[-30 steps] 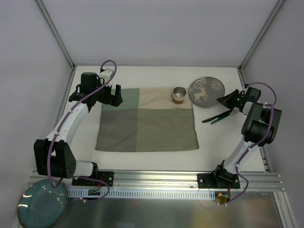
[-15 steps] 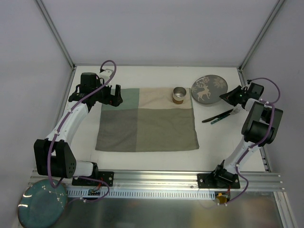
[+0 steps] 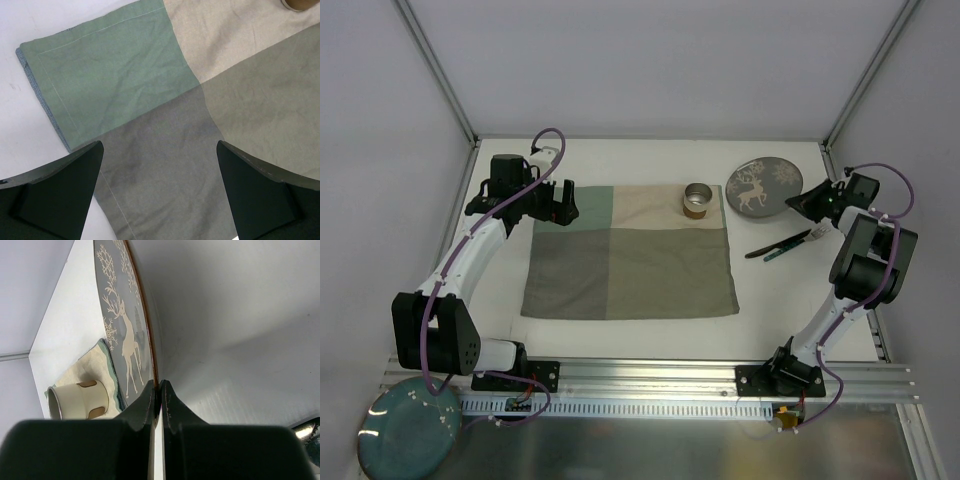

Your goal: Set the dinner table for one person

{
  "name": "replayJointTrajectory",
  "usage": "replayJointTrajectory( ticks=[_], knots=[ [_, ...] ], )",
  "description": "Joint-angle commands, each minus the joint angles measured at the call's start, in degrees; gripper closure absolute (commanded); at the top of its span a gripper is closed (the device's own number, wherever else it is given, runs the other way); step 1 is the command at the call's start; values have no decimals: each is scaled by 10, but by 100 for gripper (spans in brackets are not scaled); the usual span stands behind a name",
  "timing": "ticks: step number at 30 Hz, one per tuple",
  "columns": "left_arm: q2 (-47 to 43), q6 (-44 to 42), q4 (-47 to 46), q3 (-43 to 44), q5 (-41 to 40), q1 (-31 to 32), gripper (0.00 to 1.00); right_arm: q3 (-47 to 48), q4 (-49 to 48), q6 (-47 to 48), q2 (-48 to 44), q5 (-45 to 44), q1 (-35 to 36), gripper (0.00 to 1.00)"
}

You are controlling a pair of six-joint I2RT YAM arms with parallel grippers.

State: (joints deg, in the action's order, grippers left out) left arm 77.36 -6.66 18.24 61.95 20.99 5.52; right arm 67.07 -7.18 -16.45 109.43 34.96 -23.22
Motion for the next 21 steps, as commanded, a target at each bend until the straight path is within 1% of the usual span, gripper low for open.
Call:
replayJointTrajectory(
  ticks=[1, 21],
  knots=[
    [0, 7, -15, -4, 15, -3, 1, 47, -63, -25, -53, 50, -5, 100],
    [-8, 3, -20, -9, 14, -3, 1, 88, -61, -55, -91, 59, -14, 100]
  ],
)
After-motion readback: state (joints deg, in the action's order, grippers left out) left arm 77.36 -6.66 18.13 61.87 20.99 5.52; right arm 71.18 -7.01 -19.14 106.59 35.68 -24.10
